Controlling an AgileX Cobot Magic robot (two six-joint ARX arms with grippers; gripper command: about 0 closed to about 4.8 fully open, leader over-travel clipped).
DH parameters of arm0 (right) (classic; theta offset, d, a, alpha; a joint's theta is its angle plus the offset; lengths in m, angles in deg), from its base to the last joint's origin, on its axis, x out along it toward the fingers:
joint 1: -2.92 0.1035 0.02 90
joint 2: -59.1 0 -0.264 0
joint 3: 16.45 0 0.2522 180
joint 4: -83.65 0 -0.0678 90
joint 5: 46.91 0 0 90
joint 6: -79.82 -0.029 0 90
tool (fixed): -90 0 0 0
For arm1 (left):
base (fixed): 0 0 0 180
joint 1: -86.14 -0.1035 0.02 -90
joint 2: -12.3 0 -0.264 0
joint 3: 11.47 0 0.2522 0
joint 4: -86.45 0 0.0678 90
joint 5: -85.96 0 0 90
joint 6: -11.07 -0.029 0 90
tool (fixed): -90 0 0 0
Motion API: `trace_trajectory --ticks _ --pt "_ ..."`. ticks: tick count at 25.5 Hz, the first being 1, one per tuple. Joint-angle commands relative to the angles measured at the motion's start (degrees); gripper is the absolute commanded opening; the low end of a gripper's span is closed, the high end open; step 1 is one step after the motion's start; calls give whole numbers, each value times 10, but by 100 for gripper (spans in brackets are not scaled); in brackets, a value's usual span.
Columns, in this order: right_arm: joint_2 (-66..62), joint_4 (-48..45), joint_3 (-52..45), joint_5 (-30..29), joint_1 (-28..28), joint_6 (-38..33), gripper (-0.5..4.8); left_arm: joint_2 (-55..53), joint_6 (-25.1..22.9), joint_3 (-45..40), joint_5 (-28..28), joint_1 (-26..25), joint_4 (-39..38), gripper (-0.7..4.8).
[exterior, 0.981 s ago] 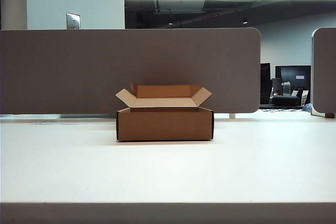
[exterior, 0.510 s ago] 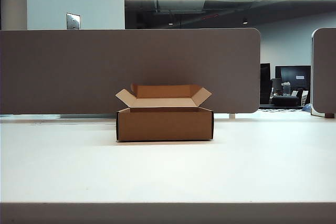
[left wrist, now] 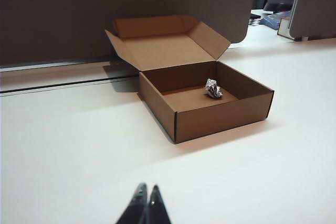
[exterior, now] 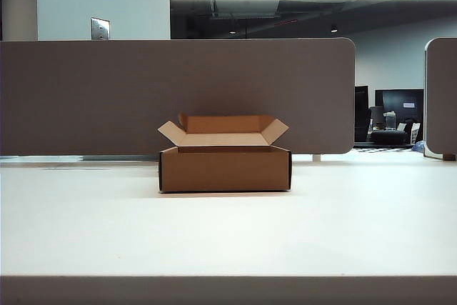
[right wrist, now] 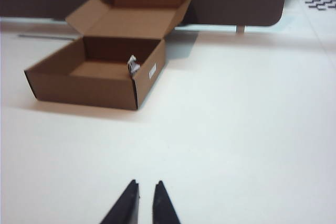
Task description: Pick up all the paper balls on the table and put them in the paper box.
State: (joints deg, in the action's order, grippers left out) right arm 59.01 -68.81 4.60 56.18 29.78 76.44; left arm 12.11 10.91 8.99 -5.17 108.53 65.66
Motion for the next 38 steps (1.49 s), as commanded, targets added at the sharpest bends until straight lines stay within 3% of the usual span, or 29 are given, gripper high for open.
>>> trace_trajectory --ticks 1,9,13,15,20,24,33,38 --pt "1 -35 -11 19 -1 2 53 0 -16 -2 -2 0 16 -5" --pt "1 -87 -53 65 -1 4 53 0 -15 -19 -7 -7 16 -5" --pt "1 -97 -70 65 -1 10 50 0 -12 -24 -2 -52 11 -5" --pt "1 -87 -72 63 -1 24 14 0 -8 -27 26 -86 14 -5" --pt "1 -84 -72 63 -1 52 -5 0 12 -45 64 -148 32 -5" --pt "1 -84 -72 66 -2 56 -5 0 7 -52 78 -157 33 -5" --pt "1 -72 -72 63 -1 55 -4 0 6 -51 -29 -157 32 -4" --pt "1 -71 -72 63 -1 55 -4 0 6 -51 -31 -157 31 -4"
